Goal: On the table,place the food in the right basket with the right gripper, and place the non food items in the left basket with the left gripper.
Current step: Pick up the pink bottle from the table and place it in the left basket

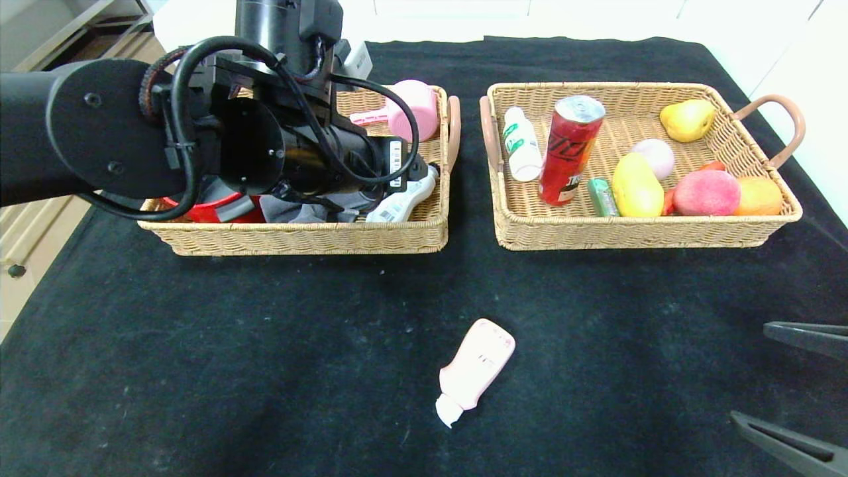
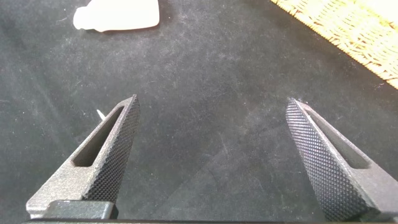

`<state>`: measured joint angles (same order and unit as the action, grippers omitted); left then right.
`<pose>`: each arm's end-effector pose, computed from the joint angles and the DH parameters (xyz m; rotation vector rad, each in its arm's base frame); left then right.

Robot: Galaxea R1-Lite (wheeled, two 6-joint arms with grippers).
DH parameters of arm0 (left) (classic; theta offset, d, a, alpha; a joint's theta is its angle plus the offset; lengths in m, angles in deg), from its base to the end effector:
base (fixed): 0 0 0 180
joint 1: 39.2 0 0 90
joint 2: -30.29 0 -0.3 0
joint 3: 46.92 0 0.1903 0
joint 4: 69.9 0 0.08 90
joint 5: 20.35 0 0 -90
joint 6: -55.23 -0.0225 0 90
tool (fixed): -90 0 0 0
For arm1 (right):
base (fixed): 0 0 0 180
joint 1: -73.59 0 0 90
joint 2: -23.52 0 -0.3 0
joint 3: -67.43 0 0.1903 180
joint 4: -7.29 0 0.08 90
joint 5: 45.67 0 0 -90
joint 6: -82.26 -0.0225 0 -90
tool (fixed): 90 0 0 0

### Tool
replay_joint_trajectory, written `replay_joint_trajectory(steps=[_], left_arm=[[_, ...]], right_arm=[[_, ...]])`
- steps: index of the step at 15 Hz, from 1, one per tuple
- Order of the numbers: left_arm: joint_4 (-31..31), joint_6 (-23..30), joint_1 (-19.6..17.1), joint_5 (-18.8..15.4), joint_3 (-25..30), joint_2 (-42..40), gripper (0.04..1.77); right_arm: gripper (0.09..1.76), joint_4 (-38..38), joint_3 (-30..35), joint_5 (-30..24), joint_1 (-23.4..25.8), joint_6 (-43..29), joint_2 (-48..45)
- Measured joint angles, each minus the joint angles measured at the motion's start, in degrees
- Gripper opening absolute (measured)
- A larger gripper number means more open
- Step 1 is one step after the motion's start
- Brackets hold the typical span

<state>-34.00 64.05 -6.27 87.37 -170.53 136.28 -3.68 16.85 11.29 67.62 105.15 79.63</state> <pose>0.3062 -0.1901 0.3142 -0.0151 0.3084 -0.2400 0.1150 0.0244 0.2026 -0.3127 0.1462 0.7222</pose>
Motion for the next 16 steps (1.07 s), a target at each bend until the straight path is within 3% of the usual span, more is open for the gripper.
replay_joint_trajectory(steps=[6,12,16], left_arm=[[-2.65,-0.24,9.00,1.58,14.21,-5.92,1.66],[-2.62,-1.62,15.14,2.00,20.04,-6.31,1.69],[-2.56,-2.07,17.54,2.08,20.89,-4.41,1.70]], right_arm=[[1.71,0.05,0.05,0.02,-0.22,-0.02,-0.50],[1.71,0.00,0.00,0.00,-0.33,-0.10,-1.54],[1.71,-0.02,-0.12,0.00,-0.09,-0.13,-2.28]])
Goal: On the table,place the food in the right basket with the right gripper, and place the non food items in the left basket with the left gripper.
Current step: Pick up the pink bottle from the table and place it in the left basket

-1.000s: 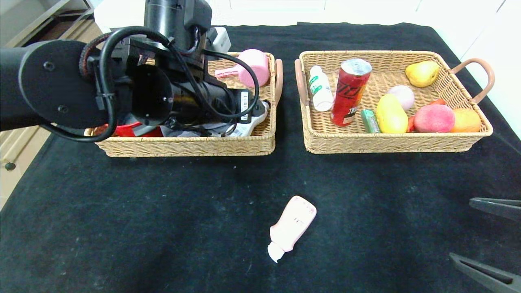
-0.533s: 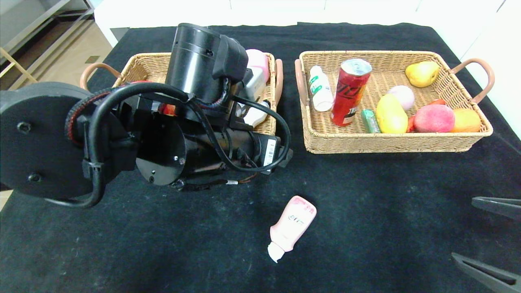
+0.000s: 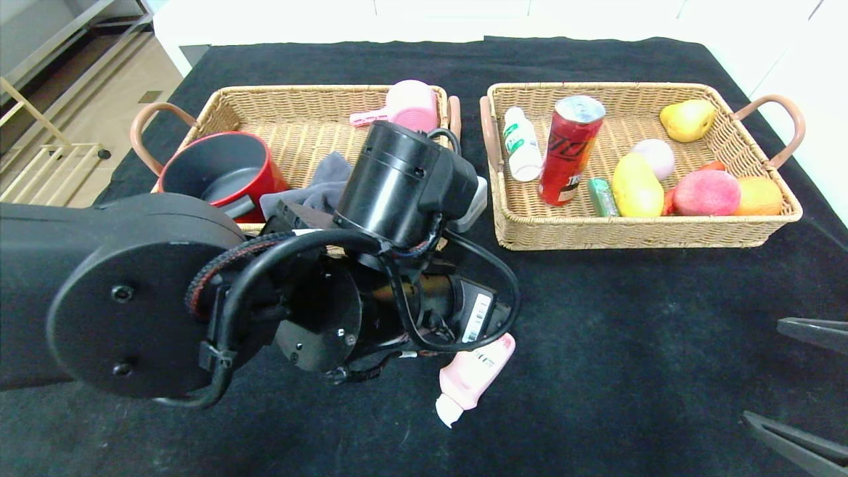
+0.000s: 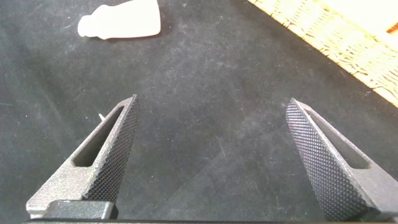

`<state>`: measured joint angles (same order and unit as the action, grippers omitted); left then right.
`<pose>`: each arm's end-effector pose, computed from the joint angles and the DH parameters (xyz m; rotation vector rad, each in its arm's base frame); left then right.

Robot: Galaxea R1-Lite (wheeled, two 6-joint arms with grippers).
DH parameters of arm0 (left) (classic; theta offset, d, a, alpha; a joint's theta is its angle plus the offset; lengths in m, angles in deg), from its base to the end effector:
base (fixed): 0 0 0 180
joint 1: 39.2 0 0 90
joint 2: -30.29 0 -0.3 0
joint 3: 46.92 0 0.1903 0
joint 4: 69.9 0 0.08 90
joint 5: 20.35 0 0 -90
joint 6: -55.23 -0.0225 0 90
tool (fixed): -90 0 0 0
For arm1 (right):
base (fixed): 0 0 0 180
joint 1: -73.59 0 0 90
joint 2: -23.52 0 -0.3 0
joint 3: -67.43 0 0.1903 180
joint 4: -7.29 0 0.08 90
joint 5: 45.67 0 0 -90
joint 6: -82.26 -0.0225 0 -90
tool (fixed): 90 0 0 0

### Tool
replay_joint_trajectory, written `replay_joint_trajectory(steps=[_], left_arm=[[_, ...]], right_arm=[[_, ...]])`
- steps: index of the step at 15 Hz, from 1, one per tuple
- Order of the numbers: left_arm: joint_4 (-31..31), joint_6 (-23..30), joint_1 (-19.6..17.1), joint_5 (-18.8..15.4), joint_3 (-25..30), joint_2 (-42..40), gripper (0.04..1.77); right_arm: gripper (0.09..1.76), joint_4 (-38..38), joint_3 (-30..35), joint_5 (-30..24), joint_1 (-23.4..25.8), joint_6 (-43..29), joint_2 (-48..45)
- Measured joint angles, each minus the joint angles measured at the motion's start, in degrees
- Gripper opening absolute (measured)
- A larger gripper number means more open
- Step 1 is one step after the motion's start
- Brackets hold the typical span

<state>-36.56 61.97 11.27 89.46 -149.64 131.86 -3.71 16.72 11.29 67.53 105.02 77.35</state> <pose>0.2198 -0.2543 0.2438 0.2144 0.4933 -0.4913 0.1069 0.0237 0.2077 -0.3212 0.1060 0.7169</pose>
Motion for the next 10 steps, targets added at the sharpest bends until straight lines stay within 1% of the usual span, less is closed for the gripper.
replay_joint_trajectory(steps=[5,10], left_arm=[[0.59,-0.85,2.91,2.38,0.33,2.67,1.70],[0.61,-1.23,4.57,2.93,1.79,4.94,1.71]], right_arm=[[1.71,0.00,-0.27,0.02,0.28,-0.05,-0.37],[1.71,0.00,0.00,0.02,0.28,0.02,-0.45]])
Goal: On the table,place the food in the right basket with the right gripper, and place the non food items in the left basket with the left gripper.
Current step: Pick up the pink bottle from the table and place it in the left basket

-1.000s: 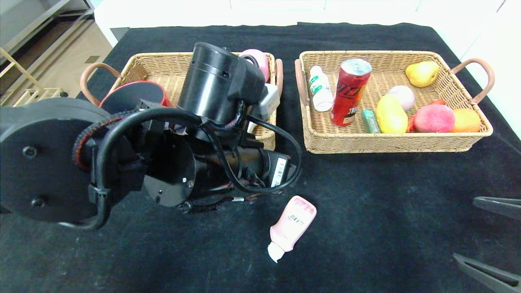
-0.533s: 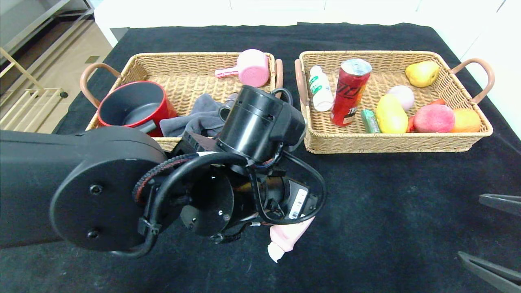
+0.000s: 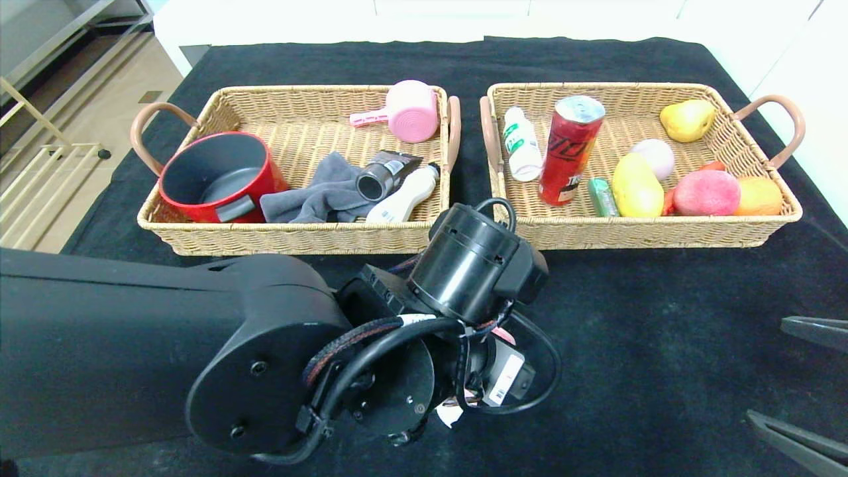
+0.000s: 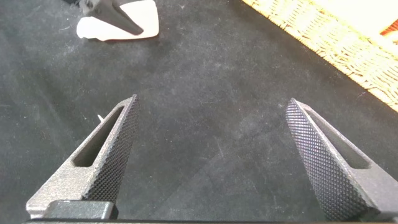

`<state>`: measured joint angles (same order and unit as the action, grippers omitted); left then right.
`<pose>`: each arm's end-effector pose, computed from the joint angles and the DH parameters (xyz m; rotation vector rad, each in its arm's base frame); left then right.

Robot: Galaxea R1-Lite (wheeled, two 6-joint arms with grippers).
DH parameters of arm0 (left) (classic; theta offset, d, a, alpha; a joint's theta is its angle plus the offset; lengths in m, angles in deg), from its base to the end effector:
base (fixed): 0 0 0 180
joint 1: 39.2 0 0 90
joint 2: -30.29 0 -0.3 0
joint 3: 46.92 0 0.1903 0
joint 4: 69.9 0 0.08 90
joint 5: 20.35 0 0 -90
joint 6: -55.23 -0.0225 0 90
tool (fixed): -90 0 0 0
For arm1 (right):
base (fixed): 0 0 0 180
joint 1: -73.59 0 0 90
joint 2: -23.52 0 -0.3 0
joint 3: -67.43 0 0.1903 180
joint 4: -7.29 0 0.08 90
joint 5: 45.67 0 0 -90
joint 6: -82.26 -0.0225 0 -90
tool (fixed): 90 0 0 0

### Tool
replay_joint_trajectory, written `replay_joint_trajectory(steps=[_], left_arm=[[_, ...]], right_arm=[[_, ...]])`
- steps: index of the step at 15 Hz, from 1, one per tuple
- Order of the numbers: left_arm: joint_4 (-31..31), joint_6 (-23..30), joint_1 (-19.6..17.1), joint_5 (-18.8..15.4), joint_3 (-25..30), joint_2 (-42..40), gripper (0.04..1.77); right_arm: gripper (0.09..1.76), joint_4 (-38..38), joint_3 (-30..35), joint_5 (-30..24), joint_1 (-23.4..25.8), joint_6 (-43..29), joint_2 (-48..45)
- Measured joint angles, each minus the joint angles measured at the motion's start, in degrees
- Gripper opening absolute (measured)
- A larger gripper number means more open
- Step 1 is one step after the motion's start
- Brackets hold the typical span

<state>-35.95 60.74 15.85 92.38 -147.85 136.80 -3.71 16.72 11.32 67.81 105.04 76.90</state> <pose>0.2090 -0.2838 0.2050 0.3474 0.5675 -0.5129 0.1054 0.0230 0.2086 -0.3233 0.0991 0.7103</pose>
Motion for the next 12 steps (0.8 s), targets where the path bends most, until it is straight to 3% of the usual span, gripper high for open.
replay_joint_trajectory(steps=[12], left_arm=[[-0.26,0.39,0.17,1.22,0.57,3.27,1.72]], right_arm=[[1.71,0.02,0.00,-0.02,0.00,0.00,0.00]])
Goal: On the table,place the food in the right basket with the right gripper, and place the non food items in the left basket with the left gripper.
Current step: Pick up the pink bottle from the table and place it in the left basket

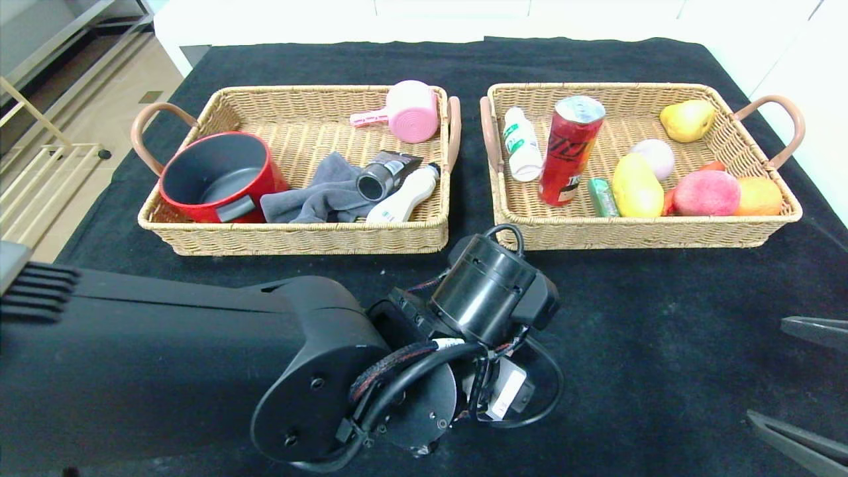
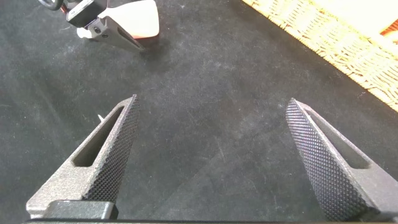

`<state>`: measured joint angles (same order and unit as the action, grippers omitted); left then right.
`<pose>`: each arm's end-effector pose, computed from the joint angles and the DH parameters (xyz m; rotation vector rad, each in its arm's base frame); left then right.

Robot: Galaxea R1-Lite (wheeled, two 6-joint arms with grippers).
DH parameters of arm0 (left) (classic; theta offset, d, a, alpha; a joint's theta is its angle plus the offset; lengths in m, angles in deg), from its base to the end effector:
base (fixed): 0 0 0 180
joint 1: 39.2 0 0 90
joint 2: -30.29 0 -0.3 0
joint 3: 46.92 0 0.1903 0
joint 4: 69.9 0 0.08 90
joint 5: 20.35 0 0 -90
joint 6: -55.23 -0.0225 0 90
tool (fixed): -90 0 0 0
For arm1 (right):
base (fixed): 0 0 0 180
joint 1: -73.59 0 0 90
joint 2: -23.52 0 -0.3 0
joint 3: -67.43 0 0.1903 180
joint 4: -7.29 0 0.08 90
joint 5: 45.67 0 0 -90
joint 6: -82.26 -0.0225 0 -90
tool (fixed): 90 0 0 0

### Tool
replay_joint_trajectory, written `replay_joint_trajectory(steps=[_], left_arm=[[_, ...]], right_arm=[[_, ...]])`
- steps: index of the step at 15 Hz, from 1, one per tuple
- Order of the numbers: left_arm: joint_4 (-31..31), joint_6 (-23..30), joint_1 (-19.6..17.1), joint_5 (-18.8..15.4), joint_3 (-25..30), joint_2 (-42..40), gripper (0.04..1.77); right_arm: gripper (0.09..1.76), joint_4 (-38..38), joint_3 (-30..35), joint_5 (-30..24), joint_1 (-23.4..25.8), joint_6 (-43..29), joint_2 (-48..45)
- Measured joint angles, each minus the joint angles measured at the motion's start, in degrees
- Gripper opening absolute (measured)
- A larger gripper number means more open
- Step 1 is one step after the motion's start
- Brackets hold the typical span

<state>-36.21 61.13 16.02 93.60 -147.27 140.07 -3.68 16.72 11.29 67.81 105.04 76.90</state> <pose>0.2144 -0.2927 0.1824 0.3877 0.6106 -0.4868 0.1054 0.0230 0.2086 -0.3233 0.0985 0.7107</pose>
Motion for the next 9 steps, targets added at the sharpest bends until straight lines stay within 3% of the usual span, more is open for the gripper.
replay_joint_trajectory(steps=[6,9], left_arm=[[0.04,0.00,-0.04,0.02,0.04,0.23,1.72],[0.04,0.02,-0.06,0.00,0.06,0.28,1.24]], right_arm=[[1.71,-0.02,0.01,0.02,0.00,0.00,0.00],[1.71,-0.02,0.09,0.00,0.00,0.01,0.02]])
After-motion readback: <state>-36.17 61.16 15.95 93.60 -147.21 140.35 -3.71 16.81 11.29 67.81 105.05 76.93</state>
